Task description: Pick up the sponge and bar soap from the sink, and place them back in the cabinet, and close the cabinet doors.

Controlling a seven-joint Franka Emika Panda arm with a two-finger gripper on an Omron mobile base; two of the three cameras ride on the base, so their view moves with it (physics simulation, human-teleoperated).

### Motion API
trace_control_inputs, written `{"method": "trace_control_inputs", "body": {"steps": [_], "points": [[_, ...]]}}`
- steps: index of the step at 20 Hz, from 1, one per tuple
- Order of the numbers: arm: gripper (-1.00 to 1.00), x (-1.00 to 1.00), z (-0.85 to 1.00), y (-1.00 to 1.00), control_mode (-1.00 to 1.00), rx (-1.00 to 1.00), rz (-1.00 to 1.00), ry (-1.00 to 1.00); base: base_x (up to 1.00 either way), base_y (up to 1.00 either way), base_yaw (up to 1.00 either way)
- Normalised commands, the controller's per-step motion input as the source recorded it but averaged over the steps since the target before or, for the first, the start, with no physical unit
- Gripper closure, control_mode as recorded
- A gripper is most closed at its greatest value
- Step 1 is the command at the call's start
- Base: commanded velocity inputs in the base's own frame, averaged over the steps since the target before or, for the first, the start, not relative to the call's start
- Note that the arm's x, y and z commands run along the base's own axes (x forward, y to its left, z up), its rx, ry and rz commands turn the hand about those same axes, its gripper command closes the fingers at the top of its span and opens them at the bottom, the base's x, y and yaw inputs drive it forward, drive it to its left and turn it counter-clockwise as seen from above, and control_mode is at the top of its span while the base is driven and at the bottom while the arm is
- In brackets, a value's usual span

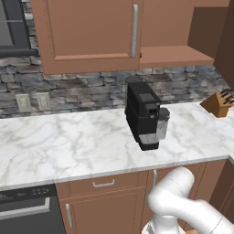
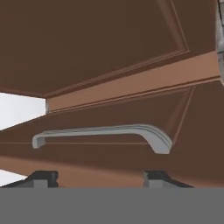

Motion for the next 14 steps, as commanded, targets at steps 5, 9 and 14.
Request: {"method": "trace_control_inputs", "body": {"steps": [5,9,14], "points": [[-1.00,0.52,0.03,0.18,-1.00,0.03,0.15,0.27,0.00,0.00,0.00],[-1.00,0.52,0.07,0.13,-1.00,0.04,0.14,0.27,0.00,0.00,0.00],[-1.00,0.54,0.10,0.04,-1.00,0.06,0.15,0.30,0.00,0.00,0.00]]}}
